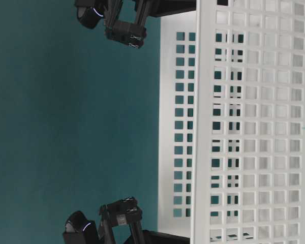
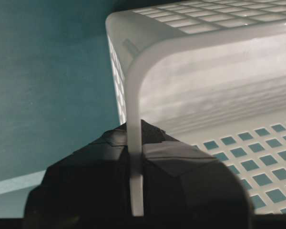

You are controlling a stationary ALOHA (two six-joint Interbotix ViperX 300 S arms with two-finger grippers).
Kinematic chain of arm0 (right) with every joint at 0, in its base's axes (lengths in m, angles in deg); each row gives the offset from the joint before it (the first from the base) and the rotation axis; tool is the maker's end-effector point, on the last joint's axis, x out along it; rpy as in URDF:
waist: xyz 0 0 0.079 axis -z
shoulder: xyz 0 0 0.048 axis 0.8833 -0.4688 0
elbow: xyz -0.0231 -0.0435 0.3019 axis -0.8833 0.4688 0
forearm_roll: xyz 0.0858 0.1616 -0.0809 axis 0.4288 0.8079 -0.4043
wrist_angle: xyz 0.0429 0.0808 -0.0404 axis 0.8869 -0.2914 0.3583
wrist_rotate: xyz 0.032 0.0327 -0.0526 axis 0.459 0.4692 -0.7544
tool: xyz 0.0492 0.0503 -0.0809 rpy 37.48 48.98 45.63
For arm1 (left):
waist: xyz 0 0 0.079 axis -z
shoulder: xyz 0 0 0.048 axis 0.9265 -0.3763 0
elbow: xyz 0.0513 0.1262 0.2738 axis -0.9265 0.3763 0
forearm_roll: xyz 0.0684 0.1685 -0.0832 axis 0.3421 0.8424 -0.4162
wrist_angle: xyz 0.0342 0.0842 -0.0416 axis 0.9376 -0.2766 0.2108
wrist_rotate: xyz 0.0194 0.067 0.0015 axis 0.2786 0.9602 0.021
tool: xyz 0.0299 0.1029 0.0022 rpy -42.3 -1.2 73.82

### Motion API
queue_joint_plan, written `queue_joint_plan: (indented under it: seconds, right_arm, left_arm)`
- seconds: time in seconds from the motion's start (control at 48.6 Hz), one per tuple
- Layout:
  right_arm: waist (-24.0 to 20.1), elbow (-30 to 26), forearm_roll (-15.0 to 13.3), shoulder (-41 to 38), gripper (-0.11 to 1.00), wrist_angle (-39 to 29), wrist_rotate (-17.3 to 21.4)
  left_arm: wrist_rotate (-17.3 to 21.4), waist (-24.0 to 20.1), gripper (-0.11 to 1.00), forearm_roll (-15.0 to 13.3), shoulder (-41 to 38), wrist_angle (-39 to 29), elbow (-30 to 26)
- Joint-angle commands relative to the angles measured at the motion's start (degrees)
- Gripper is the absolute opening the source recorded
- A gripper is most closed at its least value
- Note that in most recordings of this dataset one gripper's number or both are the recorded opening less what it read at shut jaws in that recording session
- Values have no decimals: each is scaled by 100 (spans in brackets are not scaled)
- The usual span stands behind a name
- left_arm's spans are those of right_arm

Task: Lift the white basket with both hands.
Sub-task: 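Lower the basket back onto the table with both grippers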

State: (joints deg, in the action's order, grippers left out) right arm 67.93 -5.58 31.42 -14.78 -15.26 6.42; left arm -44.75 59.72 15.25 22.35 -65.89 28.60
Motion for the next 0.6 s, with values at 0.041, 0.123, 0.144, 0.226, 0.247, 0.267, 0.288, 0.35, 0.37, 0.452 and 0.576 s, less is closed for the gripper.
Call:
queue_joint_plan:
  seconds: [0.041, 0.123, 0.144, 0.226, 0.247, 0.267, 0.288, 0.35, 0.37, 0.452, 0.576]
  right_arm:
    - [-44, 185, 26, -141, 19, -18, -105]
    - [-35, 185, 26, -141, 19, -9, -105]
    - [-35, 185, 26, -141, 19, 0, -105]
    - [-26, 185, 26, -141, 19, 26, -105]
    - [-26, 185, 18, -141, 19, 35, -105]
    - [-26, 185, 18, -132, 19, 35, -105]
    - [-26, 176, 18, -132, 19, 35, -105]
    - [-26, 176, 26, -132, 20, 44, -105]
    - [-26, 176, 18, -132, 21, 44, -105]
    - [-26, 167, 18, -132, 28, 62, -105]
    - [9, 149, 0, -88, 50, 88, -149]
  left_arm:
    - [114, 18, -1, 53, -79, 88, -9]
    - [114, 18, -1, 53, -79, 167, 0]
    - [114, 18, -1, 53, -79, 185, 0]
    - [114, 18, 5, 53, -79, 237, 18]
    - [114, 18, 7, 44, -70, 246, 26]
    - [105, 18, 11, 44, -70, 246, 26]
    - [105, 18, 14, 44, -70, 246, 26]
    - [88, 18, 28, 53, -70, 237, 26]
    - [70, 18, 33, 44, -62, 229, 35]
    - [44, 18, 59, 44, -62, 237, 26]
    - [44, 18, 91, 44, -62, 246, 18]
